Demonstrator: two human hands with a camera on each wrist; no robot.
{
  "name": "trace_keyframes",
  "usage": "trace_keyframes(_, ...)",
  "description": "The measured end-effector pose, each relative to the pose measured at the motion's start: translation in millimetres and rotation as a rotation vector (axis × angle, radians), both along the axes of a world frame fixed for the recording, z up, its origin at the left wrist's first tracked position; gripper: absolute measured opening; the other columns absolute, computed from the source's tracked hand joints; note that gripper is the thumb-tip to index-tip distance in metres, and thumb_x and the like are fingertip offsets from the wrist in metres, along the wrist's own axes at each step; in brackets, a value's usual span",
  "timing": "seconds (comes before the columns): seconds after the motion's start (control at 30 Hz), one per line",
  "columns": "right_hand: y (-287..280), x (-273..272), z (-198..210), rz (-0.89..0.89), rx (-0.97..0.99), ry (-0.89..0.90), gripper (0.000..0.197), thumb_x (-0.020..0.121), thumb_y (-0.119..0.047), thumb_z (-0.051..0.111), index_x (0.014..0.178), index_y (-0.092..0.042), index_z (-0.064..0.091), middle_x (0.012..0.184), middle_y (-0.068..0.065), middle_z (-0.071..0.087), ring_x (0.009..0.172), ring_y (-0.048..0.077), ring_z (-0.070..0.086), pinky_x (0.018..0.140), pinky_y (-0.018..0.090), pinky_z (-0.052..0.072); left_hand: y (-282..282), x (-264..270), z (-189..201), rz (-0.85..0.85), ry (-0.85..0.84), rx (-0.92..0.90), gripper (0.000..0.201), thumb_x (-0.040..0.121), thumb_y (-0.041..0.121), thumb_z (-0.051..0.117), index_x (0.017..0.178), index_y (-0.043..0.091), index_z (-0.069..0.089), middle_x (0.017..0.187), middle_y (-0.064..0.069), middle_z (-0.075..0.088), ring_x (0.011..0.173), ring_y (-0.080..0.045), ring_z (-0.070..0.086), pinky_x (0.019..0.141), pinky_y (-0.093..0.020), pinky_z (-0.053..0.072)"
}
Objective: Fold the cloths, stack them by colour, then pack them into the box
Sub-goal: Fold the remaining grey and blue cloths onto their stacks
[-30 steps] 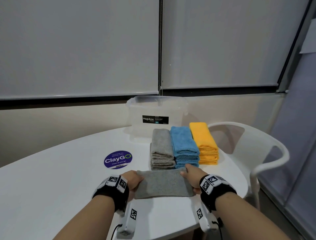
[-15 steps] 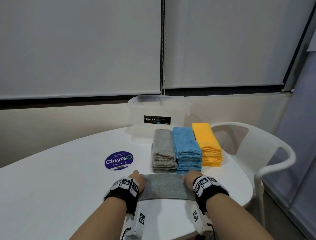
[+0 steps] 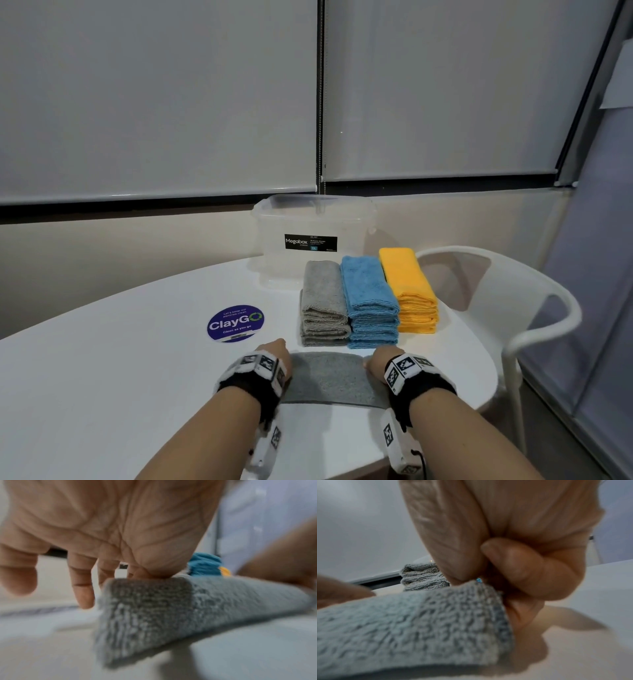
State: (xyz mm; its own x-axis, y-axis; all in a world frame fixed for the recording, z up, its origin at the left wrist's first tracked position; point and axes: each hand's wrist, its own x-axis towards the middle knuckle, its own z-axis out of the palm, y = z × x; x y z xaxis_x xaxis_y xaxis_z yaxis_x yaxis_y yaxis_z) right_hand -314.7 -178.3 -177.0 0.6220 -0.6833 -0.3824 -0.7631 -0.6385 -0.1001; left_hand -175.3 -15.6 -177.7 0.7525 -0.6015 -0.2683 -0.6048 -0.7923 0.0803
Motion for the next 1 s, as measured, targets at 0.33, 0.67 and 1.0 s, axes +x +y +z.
trace_keyframes(0.33, -3.8, -14.8, 5.1, -0.025, 0.082, -0.084, 0.040, 0.100, -0.025, 0.039, 0.134, -0.007, 0.049, 0.140, 0.013, 0.048, 0.119, 0.026, 0.052, 0.103, 0.035, 0.043, -33.7, -68.4, 4.0, -0.271, 0.040, 0.044, 0.063, 0.099, 0.030, 0.035, 0.153, 0.023, 0.004, 0.161, -0.002, -0.004, 0.147, -0.031, -0.004, 0.114, -0.062, 0.004)
trace_keyframes(0.67, 41.3, -5.4, 11.1, 0.341, -0.175, -0.377, 0.043, 0.089, -0.009, 0.049, 0.131, -0.004, 0.043, 0.136, 0.014, 0.045, 0.127, 0.027, 0.041, 0.102, 0.035, 0.036, -25.6, -70.4, -6.0, -0.247, 0.095, 0.020, 0.058, 0.104, 0.032, 0.023, 0.153, 0.013, -0.003, 0.161, -0.008, -0.007, 0.147, -0.030, -0.007, 0.118, -0.053, 0.001)
trace_keyframes(1.0, 42.7, -7.8, -17.2, 0.225, 0.000, 0.028, 0.073, 0.102, -0.038, 0.028, 0.149, 0.003, -0.008, 0.158, 0.019, -0.013, 0.146, 0.033, -0.011, 0.120, 0.040, -0.001, -11.3, -64.0, -2.5, -0.216, 0.099, -0.057, 0.061, 0.104, 0.033, 0.027, 0.153, 0.008, 0.000, 0.161, -0.005, -0.005, 0.148, -0.023, 0.000, 0.116, -0.049, 0.010)
